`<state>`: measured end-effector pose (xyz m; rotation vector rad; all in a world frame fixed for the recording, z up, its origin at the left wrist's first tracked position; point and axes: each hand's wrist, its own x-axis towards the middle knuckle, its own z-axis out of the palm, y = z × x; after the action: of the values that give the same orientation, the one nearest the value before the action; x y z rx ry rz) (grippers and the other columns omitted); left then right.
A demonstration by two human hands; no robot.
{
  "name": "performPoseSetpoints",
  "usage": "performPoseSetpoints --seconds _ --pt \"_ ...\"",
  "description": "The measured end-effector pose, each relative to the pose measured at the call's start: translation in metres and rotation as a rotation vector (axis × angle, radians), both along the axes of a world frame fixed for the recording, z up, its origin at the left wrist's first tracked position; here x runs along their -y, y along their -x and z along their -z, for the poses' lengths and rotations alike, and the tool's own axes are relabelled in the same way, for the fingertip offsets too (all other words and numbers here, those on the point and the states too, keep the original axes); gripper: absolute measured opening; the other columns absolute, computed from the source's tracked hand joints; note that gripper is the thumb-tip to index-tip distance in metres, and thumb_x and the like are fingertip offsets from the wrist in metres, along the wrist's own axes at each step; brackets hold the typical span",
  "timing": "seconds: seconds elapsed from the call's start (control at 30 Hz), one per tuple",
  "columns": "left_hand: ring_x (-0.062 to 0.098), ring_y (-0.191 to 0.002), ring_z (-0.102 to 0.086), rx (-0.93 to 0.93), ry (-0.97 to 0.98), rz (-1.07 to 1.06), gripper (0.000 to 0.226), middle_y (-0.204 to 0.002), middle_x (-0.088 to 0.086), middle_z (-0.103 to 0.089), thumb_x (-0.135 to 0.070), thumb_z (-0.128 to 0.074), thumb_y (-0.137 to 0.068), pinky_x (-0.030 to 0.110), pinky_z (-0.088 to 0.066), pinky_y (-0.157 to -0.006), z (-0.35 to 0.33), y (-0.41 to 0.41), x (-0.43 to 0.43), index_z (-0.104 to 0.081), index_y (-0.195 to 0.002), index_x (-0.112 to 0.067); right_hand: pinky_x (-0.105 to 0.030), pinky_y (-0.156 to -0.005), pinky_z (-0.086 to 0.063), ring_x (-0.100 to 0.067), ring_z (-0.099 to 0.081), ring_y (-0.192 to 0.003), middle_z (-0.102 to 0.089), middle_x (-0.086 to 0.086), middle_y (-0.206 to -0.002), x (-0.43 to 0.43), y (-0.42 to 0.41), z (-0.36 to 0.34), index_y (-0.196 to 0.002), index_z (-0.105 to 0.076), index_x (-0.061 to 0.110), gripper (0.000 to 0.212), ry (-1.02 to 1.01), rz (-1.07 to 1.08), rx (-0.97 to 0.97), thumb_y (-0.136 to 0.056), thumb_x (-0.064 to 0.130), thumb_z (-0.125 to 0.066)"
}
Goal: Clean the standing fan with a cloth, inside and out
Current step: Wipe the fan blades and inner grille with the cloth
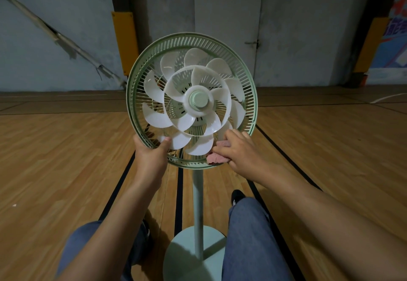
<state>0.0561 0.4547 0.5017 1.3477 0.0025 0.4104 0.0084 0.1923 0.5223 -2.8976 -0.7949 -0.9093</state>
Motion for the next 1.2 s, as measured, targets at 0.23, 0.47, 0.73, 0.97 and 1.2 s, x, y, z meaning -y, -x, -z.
performPoseSetpoints --seconds 0.23,0.47,0.73,0.97,1.2 --pt "0.02 -0.113 -0.071 -0.011 0.008 0.032 0.054 -0.123 -0.007 -0.068 -0.013 -0.078 -0.098 0.056 -0.061 -0.099 -0.001 0.003 0.001 -0.048 -0.136 -0.036 -0.038 -0.086 -0.044 -0.022 -0.05 -0.103 -0.056 -0.002 -0.109 0.031 -0.003 -0.02 -0.133 -0.073 0.021 0.051 -0.074 -0.008 0.128 -0.085 0.007 -0.081" --pt "0.02 -0.113 -0.07 -0.009 -0.013 0.019 0.054 -0.122 -0.007 -0.068 -0.015 -0.079 -0.097 0.056 -0.061 -0.098 0.0 0.002 -0.001 -0.048 -0.138 -0.034 -0.04 -0.08 -0.052 -0.028 -0.057 -0.099 -0.064 -0.011 -0.109 0.04 -0.01 -0.019 -0.135 -0.07 0.007 0.057 -0.144 0.01 0.211 -0.08 -0.008 -0.078" --pt "0.016 -0.113 -0.068 0.005 -0.032 -0.005 0.047 -0.121 -0.012 -0.065 -0.02 -0.076 -0.1 0.053 -0.06 -0.099 0.001 0.0 0.003 -0.046 -0.118 -0.051 -0.041 -0.076 -0.052 -0.024 -0.052 -0.097 -0.057 -0.006 -0.102 0.023 0.0 0.007 -0.121 -0.074 0.008 0.043 -0.153 0.011 0.039 -0.081 -0.007 -0.073" --pt "0.014 -0.114 -0.067 0.025 -0.032 -0.014 0.055 -0.123 -0.011 -0.065 -0.017 -0.076 -0.1 0.047 -0.059 -0.099 -0.003 0.003 0.006 -0.043 -0.106 -0.061 -0.044 -0.083 -0.047 -0.025 -0.049 -0.102 -0.055 -0.004 -0.102 0.001 -0.013 0.016 -0.118 -0.076 0.013 0.043 -0.091 -0.056 0.011 -0.078 -0.003 -0.079" --pt "0.017 -0.112 -0.07 0.012 -0.009 0.007 0.056 -0.123 -0.009 -0.067 -0.013 -0.079 -0.096 0.048 -0.062 -0.094 -0.004 0.004 0.001 -0.046 -0.112 -0.056 -0.034 -0.084 -0.038 -0.022 -0.049 -0.099 -0.056 -0.004 -0.105 0.017 0.001 -0.002 -0.128 -0.075 0.016 0.05 -0.174 -0.018 0.014 -0.082 -0.004 -0.074"
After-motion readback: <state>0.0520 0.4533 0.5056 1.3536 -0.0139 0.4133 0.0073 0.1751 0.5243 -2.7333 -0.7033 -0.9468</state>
